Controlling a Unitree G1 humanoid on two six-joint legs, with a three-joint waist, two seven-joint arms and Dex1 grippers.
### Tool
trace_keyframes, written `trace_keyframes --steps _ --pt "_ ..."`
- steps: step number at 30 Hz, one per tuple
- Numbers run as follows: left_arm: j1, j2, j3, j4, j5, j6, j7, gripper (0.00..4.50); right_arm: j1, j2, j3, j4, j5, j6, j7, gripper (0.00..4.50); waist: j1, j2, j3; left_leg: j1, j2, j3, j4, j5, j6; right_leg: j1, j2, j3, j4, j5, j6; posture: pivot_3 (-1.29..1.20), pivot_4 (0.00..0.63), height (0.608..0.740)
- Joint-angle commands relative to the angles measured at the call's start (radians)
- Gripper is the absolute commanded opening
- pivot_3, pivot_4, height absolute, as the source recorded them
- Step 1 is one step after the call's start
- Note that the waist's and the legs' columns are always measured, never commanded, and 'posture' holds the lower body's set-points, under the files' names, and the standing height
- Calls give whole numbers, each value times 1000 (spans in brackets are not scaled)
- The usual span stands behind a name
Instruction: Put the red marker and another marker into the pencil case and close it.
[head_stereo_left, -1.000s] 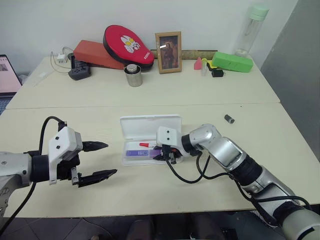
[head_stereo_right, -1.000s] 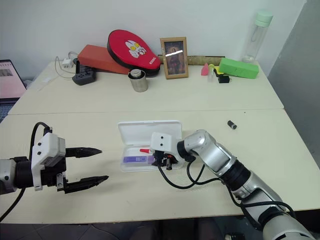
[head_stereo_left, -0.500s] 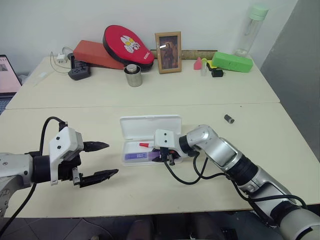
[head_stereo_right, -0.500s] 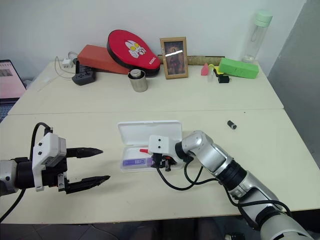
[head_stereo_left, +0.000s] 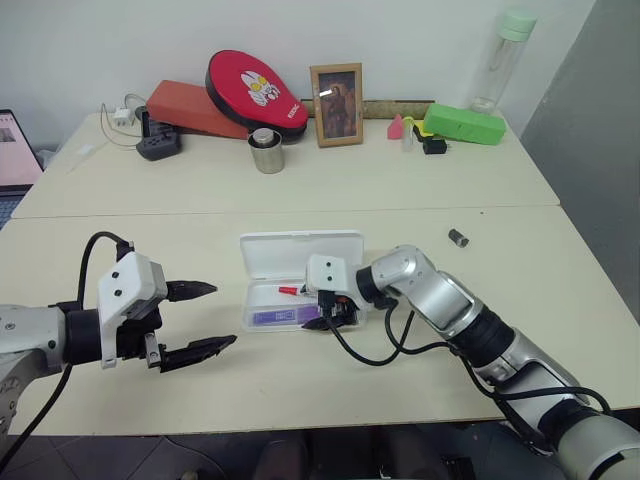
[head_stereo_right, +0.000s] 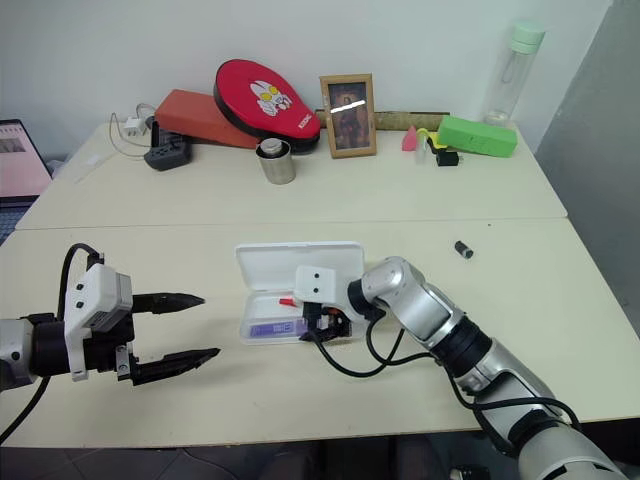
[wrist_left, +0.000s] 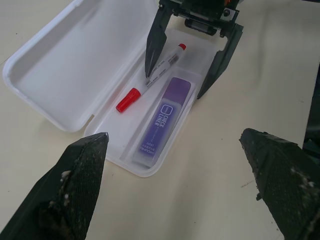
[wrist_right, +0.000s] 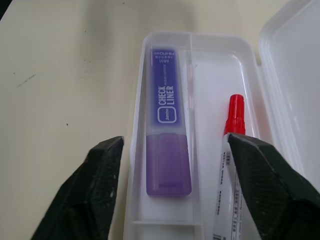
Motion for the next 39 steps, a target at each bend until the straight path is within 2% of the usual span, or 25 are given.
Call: trace_keyframes --steps 1,4,6,10,15,18,19,21,26,31,39 --pt "-19 12 6 -3 2 -20 4 4500 -33 12 -44 -33 19 -18 8 4474 0 0 0 0 0 0 0 0 0 0 0 0 0 0 0 0 150 740" --pt "-27 10 -4 -5 1 -22 5 4500 -34 5 -58 -60 32 -8 16 4474 0 0 0 0 0 0 0 0 0 0 0 0 0 0 0 0 150 740" --pt "-61 0 -21 -7 -12 -22 18 4500 -6 -34 -95 -149 80 25 48 4474 0 0 0 0 0 0 0 0 0 0 0 0 0 0 0 0 150 740" --pt "-172 -51 -101 -46 -94 15 69 4500 109 -188 -269 -344 203 138 78 4474 14 0 0 -3 -3 -4 1 0 0 1 -1 -2 -2 0 0 0 150 740" --pt "-326 -160 -258 -65 -118 21 161 4500 233 -332 -503 -409 309 264 37 4474 26 -1 0 -3 -5 -2 1 0 0 2 -3 -2 -2 1 2 0 150 740" --pt "-402 -225 -338 -50 -103 16 202 4500 226 -366 -575 -312 288 297 -48 4474 9 -1 0 -2 -3 1 1 0 0 1 -2 1 -1 1 2 0 150 740" --pt "-455 -275 -384 -32 -96 7 222 4500 188 -371 -605 -156 221 273 -158 4474 1 -1 0 -1 -3 1 1 0 0 1 -2 1 0 1 2 0 150 740" --pt "-517 -330 -440 -9 -85 -4 245 4500 148 -379 -624 36 143 223 -283 4474 -5 -1 0 1 -2 2 0 0 0 1 1 2 0 1 0 0 150 740" --pt "-620 -418 -530 62 -7 -61 273 4500 90 -365 -621 321 82 91 -387 4474 6 -1 0 0 -3 5 1 0 0 3 2 1 -1 2 0 0 150 740" --pt "-669 -481 -573 96 28 -86 297 4500 37 -352 -622 488 70 17 -403 4474 -2 -1 0 -4 -3 8 1 1 0 0 0 2 -2 2 1 0 150 740" --pt "-677 -508 -582 98 48 -94 319 4500 10 -333 -624 542 94 12 -368 4474 0 -1 0 -3 -3 7 2 1 0 0 1 1 -1 2 1 0 150 740"
